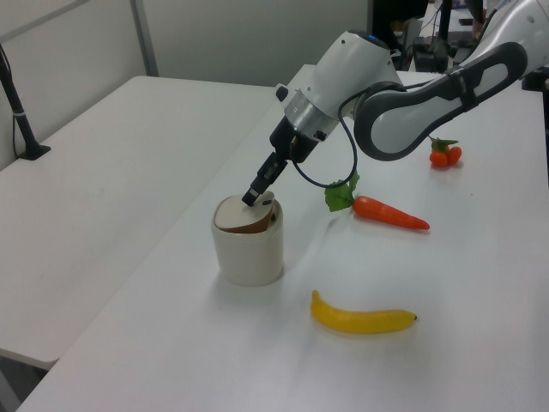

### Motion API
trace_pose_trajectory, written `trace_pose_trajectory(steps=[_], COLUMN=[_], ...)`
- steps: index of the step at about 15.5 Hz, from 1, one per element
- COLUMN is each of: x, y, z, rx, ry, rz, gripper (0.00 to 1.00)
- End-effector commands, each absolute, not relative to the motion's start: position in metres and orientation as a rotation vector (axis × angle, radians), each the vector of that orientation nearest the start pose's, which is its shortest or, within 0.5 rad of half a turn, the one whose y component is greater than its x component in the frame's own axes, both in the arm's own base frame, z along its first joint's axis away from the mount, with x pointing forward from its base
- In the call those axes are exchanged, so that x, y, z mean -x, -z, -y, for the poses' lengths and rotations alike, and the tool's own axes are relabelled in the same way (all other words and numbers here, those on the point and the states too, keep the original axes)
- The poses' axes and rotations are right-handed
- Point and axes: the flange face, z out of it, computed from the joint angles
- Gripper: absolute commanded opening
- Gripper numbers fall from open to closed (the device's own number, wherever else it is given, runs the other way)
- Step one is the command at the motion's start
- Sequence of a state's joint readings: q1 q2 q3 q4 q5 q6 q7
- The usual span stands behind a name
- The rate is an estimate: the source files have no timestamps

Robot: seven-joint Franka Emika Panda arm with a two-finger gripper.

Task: Close garbage bin
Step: 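Press the lid flat onto the bin rim with the gripper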

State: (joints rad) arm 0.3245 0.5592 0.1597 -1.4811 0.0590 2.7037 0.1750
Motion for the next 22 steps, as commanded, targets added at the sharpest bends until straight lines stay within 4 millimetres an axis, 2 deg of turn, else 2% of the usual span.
trace_pose_trajectory(steps=[1,4,8,17,19,22], x=[-0.665,-0.663,-0.656,-0.653,-0.652,-0.654], y=[-0.434,-0.433,-0.416,-0.4,-0.406,-0.432], z=[-0.321,-0.323,-0.328,-0.328,-0.328,-0.319], rx=[2.727,2.728,2.742,2.757,2.753,2.736], ry=[0.746,0.734,0.687,0.654,0.663,0.71], rz=[0.294,0.299,0.31,0.319,0.313,0.29], gripper=[0.0,0.0,0.0,0.0,0.0,0.0])
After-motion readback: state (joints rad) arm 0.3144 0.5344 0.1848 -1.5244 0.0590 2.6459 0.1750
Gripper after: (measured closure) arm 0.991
